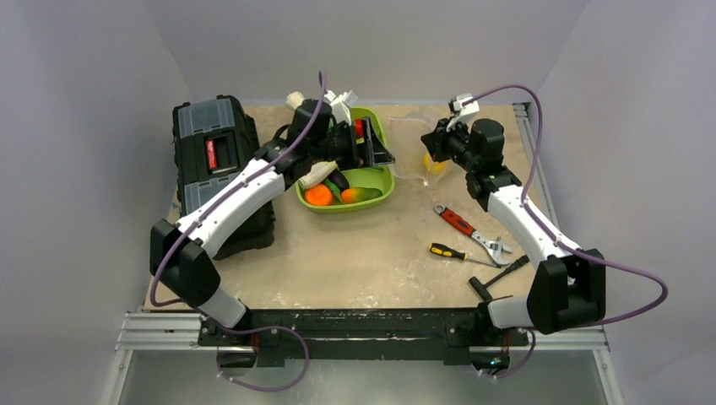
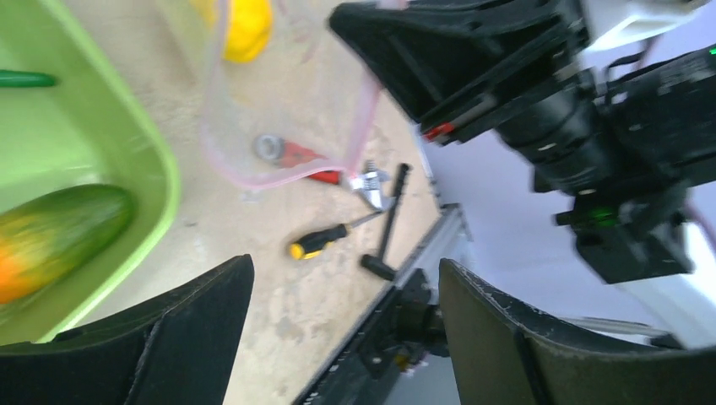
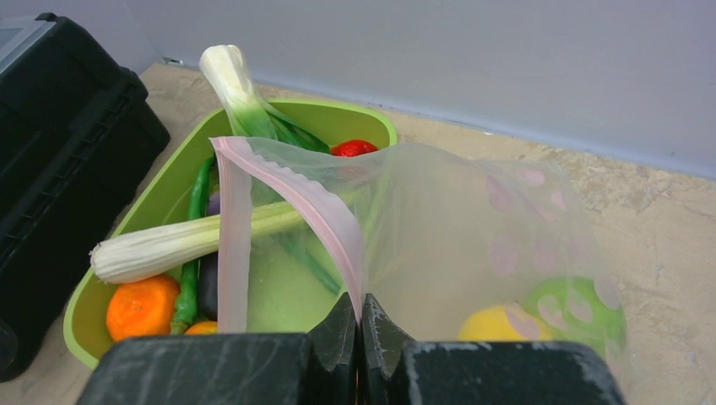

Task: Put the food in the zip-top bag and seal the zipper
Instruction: Place the fake fruit in the zipper food storage bag, then pick up the fake fruit from the bin.

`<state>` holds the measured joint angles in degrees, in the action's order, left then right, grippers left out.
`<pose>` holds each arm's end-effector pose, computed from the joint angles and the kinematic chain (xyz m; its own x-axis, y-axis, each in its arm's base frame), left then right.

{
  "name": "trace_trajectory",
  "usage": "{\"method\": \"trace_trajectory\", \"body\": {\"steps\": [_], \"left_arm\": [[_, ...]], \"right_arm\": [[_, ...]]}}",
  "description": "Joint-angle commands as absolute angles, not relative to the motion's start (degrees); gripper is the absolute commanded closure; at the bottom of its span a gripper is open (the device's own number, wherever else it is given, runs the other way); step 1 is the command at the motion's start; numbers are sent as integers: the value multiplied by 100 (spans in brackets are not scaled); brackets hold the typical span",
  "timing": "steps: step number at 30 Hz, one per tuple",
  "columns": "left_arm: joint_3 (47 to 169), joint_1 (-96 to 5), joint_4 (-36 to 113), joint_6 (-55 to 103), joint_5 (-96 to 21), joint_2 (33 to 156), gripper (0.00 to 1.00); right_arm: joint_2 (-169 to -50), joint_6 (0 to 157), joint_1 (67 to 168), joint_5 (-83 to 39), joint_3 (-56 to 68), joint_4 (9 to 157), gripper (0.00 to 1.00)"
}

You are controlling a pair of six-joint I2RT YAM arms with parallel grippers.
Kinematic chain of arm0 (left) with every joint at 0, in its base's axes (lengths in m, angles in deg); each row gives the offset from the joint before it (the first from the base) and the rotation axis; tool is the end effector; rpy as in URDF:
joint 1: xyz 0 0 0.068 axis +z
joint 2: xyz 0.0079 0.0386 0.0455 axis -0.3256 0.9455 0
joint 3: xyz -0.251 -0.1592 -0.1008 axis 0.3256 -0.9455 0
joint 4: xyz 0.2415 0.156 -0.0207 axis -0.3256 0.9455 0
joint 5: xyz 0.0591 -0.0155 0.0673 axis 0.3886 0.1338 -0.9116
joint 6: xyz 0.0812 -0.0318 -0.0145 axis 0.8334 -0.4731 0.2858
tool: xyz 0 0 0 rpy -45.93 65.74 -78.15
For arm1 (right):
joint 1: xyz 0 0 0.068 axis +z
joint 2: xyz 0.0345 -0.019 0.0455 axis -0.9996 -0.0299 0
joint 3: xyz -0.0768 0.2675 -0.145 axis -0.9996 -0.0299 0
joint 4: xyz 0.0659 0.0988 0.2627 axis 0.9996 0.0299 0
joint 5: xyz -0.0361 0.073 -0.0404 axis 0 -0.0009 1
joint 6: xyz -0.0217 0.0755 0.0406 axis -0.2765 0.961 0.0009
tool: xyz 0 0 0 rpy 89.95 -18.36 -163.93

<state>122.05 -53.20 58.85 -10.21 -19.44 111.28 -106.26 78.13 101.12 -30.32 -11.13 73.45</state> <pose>0.3452 -0.2769 0.3930 -0.8373 -0.2107 -0.5045 0.3422 0.5177 -0.7842 0.3666 0.1058 0.3497 -0.2371 0.0576 -0.9698 -0.4531 0.8764 0.1629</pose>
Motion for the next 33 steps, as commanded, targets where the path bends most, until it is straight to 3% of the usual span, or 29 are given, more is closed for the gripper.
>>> {"method": "trace_trajectory", "body": {"steps": [1,7,18,27,33], "left_arm": [[11676,-5287,6606,130,-2997,10718,21],[11513,-5283,7383,727,-3887,10963,22],[12614,-5150,8356,1005,-4231,12572,29],[12531,-5126,8946,665,-5894,12622,30],[12572,-5115,9137,740,-6285,12744,27]], "right_arm": [[-10659,7789,10138,-3004,-1101,7021,100],[-10714,7802,10138,-3017,-1089,7031,100],[-10728,7764,10138,-2989,-1096,7022,100],[-10815,7776,10138,-3002,-1061,7023,100],[-10833,7790,10142,-3015,-1053,7014,100]]}}
